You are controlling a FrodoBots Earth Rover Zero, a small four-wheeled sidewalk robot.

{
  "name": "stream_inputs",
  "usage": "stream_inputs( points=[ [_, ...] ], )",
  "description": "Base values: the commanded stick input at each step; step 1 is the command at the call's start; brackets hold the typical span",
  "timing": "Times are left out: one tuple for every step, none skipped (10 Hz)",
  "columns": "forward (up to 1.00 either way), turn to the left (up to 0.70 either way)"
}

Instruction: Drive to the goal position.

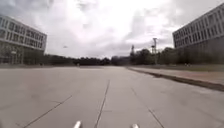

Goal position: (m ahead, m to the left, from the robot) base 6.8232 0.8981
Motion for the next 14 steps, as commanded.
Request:
stream_inputs(
  points=[
    [1.0, 0.0],
    [1.0, 0.0],
    [1.0, 0.0],
    [1.0, 0.0],
    [1.0, 0.0],
    [1.0, 0.0],
    [1.0, 0.0],
    [1.0, 0.0],
    [1.0, 0.0],
    [1.0, 0.0],
    [1.0, 0.0],
    [1.0, 0.0],
    [1.0, 0.0],
    [0.99, 0.0]
  ],
)
